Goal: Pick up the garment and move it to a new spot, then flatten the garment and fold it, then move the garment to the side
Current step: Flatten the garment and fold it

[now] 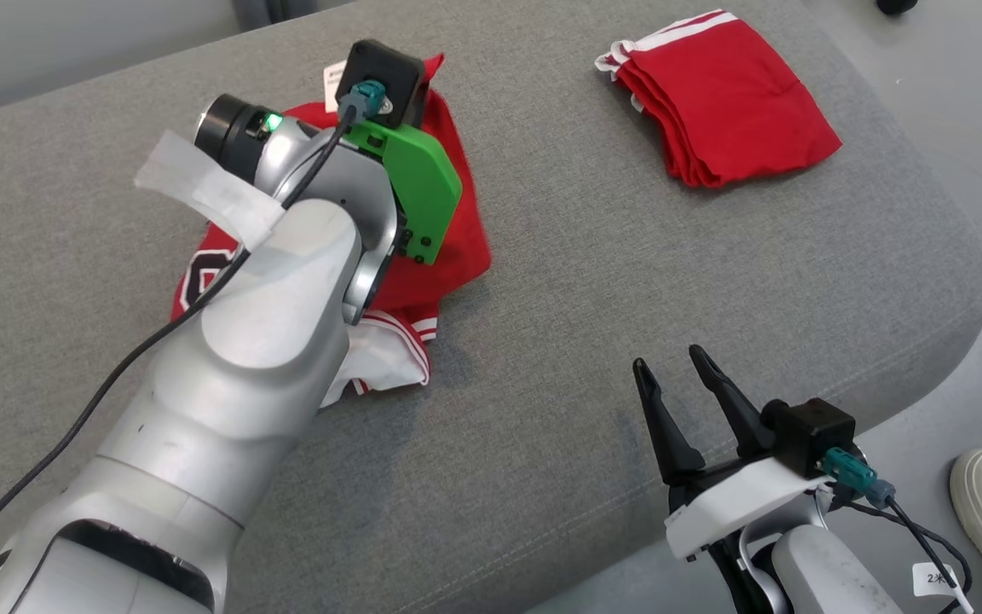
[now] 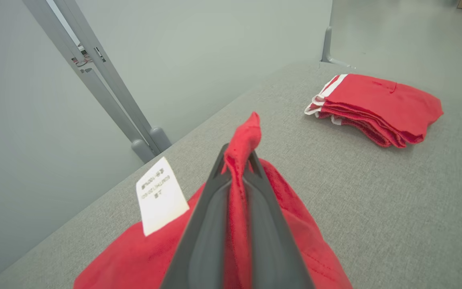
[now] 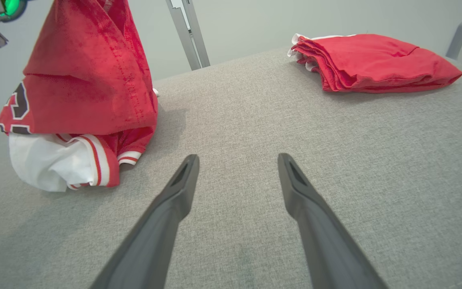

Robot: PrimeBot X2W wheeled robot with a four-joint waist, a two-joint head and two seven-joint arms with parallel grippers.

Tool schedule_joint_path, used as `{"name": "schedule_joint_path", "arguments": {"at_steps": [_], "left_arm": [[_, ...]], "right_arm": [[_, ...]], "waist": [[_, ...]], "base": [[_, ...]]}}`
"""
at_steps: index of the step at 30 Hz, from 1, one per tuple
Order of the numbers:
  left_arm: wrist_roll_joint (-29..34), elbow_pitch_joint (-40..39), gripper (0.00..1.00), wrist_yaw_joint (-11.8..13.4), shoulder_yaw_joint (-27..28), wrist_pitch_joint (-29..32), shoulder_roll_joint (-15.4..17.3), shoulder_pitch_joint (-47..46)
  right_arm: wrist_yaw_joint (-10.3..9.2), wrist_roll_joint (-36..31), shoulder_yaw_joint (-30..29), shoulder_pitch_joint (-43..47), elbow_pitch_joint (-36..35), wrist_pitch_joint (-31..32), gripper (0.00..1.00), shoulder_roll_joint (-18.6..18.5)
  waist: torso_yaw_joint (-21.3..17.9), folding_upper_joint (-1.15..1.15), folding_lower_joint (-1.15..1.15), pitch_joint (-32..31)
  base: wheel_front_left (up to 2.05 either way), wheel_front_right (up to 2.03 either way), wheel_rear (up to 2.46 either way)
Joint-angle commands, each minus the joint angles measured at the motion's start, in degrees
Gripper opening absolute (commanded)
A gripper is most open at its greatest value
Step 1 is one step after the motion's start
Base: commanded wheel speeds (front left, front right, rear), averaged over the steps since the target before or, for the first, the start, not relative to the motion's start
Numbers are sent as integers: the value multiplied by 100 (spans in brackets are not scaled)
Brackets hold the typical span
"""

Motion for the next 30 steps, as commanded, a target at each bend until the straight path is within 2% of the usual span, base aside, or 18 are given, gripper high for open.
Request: {"name": "schedule_joint_path", "arguments": {"at_steps": [1, 15, 20, 23, 26, 30], "left_arm": [[-129, -121, 0, -42, 80, -158, -36, -142], [-475, -1164, 0, -159, 385, -1262, -142, -1099], [-900, -1571, 0, -198, 644, -1769, -146, -1355], [-1188, -1792, 0, -101, 771, -1926, -150, -1265], [-1395, -1820, 0, -1, 872, -1834, -107, -924], [-1602, -1723, 0, 155, 1022, -1678, 242, -288]], "right_arm": [[-3, -42, -17, -38, 33, -22, 100, -2], [-3, -158, -17, 51, 127, -21, 100, -2], [-3, -209, -52, 84, 148, -20, 100, -2], [-3, -246, -108, 99, 148, -20, 100, -2], [-3, -283, -159, 115, 138, -19, 100, -2], [-3, -340, -189, 137, 140, -19, 100, -1]], "waist": [[70, 0, 0, -85], [353, 0, 0, -418], [486, 0, 0, -463], [631, 0, 0, -452], [829, 0, 0, -433], [1119, 0, 0, -422]], "base": [[0, 0, 0], [0, 0, 0], [0, 0, 0], [0, 0, 0], [0, 0, 0], [0, 0, 0]]}}
